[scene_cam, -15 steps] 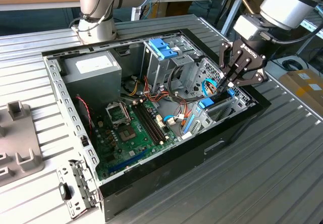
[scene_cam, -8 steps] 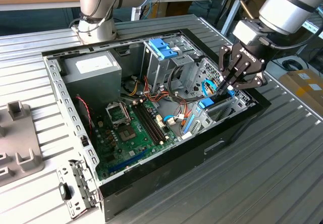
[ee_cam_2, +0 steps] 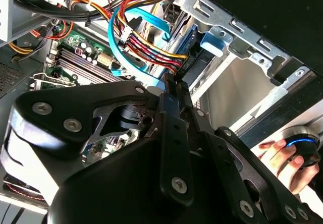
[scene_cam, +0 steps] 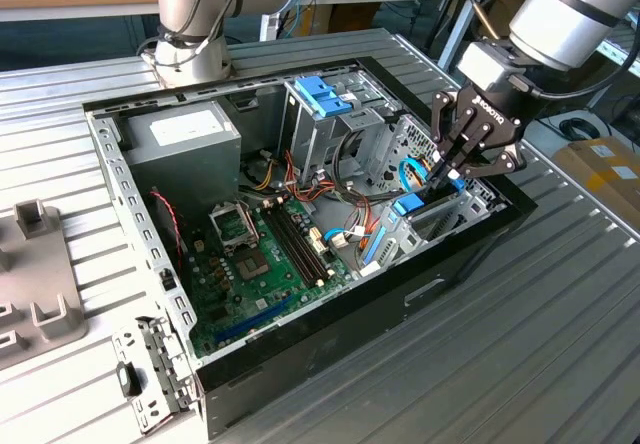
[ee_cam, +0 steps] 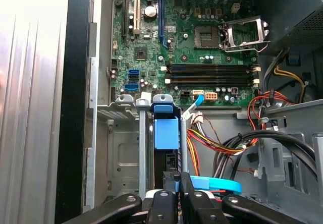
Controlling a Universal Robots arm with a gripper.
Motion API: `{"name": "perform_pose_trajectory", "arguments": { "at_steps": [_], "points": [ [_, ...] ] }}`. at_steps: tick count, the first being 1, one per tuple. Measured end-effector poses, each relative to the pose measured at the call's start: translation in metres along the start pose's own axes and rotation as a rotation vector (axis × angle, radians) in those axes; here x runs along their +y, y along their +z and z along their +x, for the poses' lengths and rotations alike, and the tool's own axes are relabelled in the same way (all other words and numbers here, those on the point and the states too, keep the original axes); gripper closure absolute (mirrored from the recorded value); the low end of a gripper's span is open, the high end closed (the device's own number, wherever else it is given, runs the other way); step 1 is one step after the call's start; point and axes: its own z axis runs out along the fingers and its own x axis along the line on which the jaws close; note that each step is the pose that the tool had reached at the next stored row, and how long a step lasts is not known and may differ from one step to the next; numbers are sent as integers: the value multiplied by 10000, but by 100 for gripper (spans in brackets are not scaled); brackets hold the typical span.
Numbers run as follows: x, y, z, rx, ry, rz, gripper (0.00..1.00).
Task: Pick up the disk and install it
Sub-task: 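Insert the second disk wire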
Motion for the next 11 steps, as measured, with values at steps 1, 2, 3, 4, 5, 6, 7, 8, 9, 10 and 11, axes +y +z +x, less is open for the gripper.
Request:
{"name": "perform_pose_trajectory", "arguments": {
  "at_steps": [1, 2, 3, 4, 5, 6, 7, 8, 9, 10, 11],
  "points": [
    [0, 0, 0, -1, 0, 1, 84],
    [0, 0, 0, 1, 0, 1, 84],
    [0, 0, 0, 1, -1, 1, 84],
    [0, -1, 0, 1, -2, 8, 84],
    [0, 0, -1, 1, -2, 41, 84],
    [0, 0, 0, 1, -2, 76, 84],
    [0, 0, -1, 0, -2, 77, 84],
    [0, 0, -1, 0, -3, 79, 84],
    [0, 0, 0, 1, -2, 80, 84],
    [0, 0, 0, 1, -2, 80, 84],
    [0, 0, 0, 1, -2, 81, 84]
  ]
}}
